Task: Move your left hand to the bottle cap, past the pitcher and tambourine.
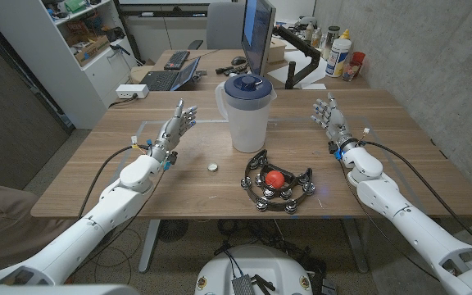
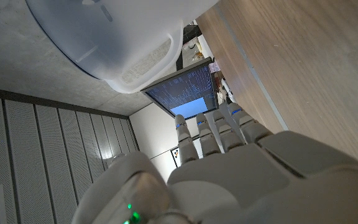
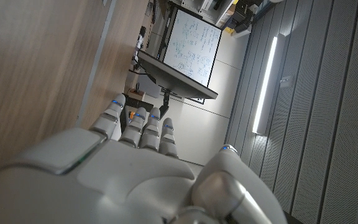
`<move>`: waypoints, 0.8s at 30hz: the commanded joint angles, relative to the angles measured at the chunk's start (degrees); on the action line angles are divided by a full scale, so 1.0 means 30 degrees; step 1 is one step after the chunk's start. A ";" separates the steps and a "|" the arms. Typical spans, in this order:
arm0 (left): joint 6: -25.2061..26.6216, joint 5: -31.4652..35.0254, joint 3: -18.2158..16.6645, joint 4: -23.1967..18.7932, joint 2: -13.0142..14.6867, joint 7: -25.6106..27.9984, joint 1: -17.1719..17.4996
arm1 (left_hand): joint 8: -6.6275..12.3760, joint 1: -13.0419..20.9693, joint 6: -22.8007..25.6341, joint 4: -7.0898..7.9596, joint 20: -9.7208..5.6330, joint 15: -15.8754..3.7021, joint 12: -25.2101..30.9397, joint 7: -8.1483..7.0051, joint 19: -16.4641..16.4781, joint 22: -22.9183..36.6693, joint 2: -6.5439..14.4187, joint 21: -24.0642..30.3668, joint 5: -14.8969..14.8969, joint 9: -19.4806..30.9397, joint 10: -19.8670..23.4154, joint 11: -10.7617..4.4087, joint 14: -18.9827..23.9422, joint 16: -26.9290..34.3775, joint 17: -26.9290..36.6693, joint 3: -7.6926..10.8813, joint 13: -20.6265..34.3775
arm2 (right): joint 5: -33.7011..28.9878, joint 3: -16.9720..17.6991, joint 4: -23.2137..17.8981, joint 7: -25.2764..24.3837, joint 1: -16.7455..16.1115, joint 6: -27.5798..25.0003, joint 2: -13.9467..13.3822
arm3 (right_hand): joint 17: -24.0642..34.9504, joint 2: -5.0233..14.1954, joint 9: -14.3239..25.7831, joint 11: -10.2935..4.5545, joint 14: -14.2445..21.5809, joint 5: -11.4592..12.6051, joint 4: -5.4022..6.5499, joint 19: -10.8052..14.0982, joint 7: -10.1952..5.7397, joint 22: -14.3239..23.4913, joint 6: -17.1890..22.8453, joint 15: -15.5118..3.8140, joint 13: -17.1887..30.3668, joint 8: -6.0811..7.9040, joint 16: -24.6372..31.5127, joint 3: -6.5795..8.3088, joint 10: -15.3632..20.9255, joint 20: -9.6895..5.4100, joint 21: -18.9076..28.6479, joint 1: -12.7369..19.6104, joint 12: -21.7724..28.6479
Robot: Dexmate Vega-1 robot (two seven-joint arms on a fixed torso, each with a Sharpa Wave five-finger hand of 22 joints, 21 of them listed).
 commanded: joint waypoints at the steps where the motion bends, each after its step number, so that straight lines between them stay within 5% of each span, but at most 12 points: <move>1: 0.1102 0.3225 0.0216 -0.2396 0.1817 0.1591 0.1088 | -0.0154 -0.0419 -0.0501 0.0135 -0.0025 -0.1158 0.0039 -0.0159 0.0020 0.0067 -0.0093 0.0054 0.0036 0.0040 -0.0002 -0.0069 -0.0125 0.0018 0.0087 -0.0308 0.0066 | -0.0130 0.0064 -0.0178 -0.0152 -0.0135 0.0027 -0.0130 | 0.0079 0.0220 0.0058 -0.0073 0.0041 0.0104 0.0175 0.0153 0.0023 0.0071 0.0180 -0.0045 0.0063 -0.0022 0.0063 -0.0032 -0.0012 -0.0023 0.0087 -0.0008 -0.0011; 24: 0.0966 0.7210 -0.0313 -0.3586 0.1636 0.5377 0.2897 | 0.0262 -0.1034 0.0031 0.0384 -0.0222 -0.1776 0.0423 -0.0312 0.1080 -0.0001 -0.0494 0.0314 0.0289 0.0012 0.1297 -0.0375 0.0721 0.0278 0.0028 -0.0758 0.0052 | -0.0353 -0.0122 0.0095 -0.0062 0.0421 -0.0035 0.0017 | 0.0077 0.0226 0.0058 -0.0008 0.0005 0.0133 0.0184 0.0143 0.0021 0.0071 0.0185 -0.0022 0.0064 -0.0062 0.0057 -0.0050 0.0021 -0.0022 0.0082 0.0006 -0.0018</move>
